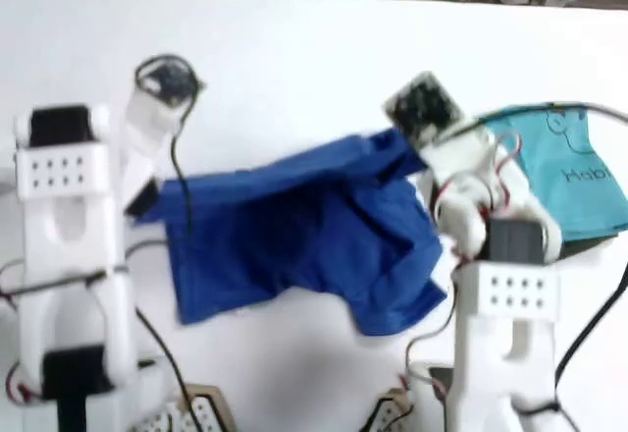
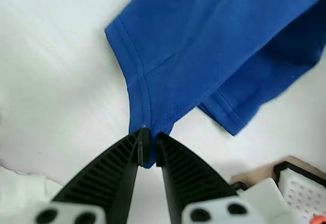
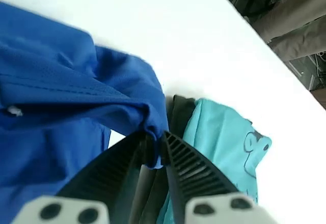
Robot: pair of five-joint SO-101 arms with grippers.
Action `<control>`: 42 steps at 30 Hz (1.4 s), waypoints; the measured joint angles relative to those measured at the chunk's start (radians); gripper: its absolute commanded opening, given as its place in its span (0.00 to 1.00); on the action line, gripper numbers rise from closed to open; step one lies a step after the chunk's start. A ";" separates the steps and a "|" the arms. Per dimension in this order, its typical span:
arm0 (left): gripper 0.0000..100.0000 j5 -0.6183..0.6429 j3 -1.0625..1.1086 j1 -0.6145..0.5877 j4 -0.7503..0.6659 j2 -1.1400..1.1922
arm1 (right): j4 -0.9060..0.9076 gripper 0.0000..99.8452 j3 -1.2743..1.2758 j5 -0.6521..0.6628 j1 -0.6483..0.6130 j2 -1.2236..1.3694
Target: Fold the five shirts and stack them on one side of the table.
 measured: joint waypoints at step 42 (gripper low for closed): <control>0.03 -0.055 0.799 0.000 -0.344 -0.216 | 0.072 0.02 0.836 0.400 0.216 -0.810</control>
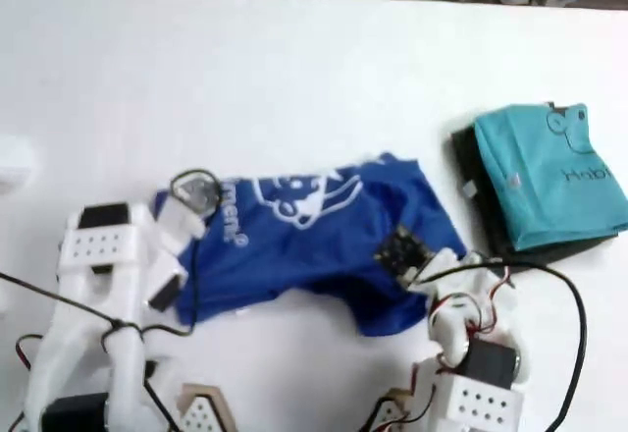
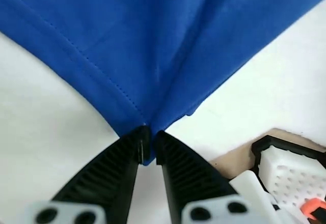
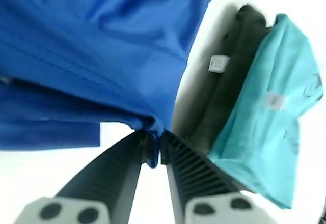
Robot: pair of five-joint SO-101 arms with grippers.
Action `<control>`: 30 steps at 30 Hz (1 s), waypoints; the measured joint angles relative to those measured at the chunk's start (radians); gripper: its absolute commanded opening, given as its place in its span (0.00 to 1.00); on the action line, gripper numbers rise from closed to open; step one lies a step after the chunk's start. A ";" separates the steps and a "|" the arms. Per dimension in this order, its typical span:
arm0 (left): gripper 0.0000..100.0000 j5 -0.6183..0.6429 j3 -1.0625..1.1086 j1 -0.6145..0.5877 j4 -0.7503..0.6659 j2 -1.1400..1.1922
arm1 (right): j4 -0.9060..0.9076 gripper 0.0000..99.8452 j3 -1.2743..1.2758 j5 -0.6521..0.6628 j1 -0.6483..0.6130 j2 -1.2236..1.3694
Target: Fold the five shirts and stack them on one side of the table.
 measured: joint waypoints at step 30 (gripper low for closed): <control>0.17 -0.037 -0.244 -0.002 0.166 -0.002 | 0.146 0.18 -0.175 -0.273 -0.063 -0.011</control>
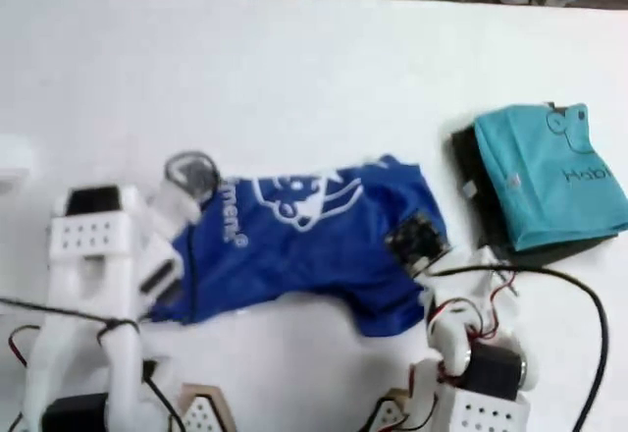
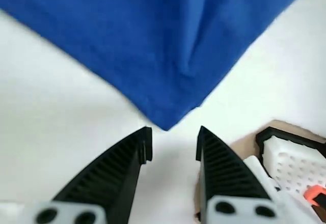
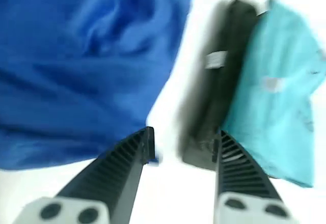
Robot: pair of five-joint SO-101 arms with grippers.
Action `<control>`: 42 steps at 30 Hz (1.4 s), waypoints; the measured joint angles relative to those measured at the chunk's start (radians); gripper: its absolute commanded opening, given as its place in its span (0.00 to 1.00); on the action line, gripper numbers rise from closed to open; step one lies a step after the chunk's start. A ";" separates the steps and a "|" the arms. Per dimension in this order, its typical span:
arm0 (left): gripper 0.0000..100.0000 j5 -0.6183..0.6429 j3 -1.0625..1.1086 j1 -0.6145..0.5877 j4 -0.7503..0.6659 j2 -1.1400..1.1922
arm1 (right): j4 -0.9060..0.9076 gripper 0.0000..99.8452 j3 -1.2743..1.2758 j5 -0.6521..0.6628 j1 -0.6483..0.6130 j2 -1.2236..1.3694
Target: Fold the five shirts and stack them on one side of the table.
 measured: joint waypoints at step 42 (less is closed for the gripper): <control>0.17 0.453 -0.934 0.114 -0.158 1.168 | -0.348 0.09 -1.071 -0.505 -0.265 1.883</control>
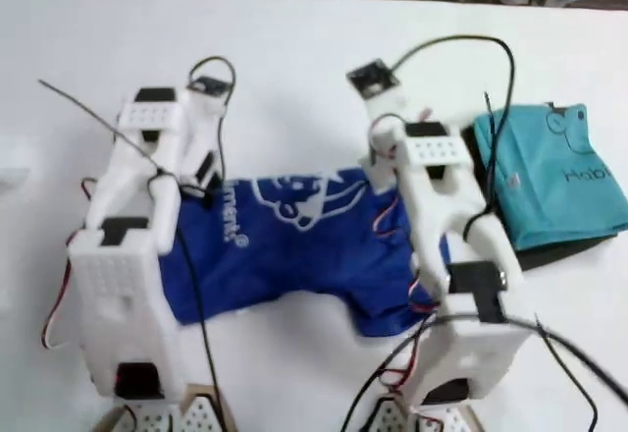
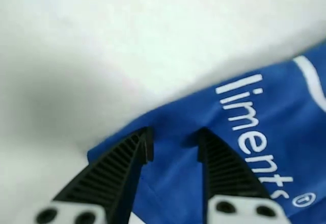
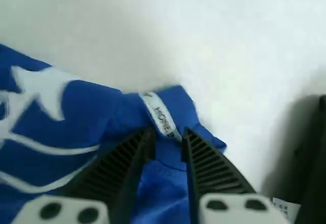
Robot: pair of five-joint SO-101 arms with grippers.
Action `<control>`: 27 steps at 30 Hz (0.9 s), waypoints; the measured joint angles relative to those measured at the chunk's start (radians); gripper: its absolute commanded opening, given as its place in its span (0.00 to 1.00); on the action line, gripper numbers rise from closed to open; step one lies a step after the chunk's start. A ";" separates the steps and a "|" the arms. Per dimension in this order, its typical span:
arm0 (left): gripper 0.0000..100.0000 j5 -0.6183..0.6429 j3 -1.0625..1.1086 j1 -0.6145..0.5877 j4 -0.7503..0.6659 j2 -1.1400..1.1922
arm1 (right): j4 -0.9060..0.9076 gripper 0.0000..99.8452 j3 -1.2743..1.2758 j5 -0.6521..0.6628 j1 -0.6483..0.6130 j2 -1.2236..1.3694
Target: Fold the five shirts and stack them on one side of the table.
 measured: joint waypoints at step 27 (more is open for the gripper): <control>0.17 0.000 -0.752 -0.129 0.262 0.342 | -0.069 0.09 -0.238 0.000 0.103 0.063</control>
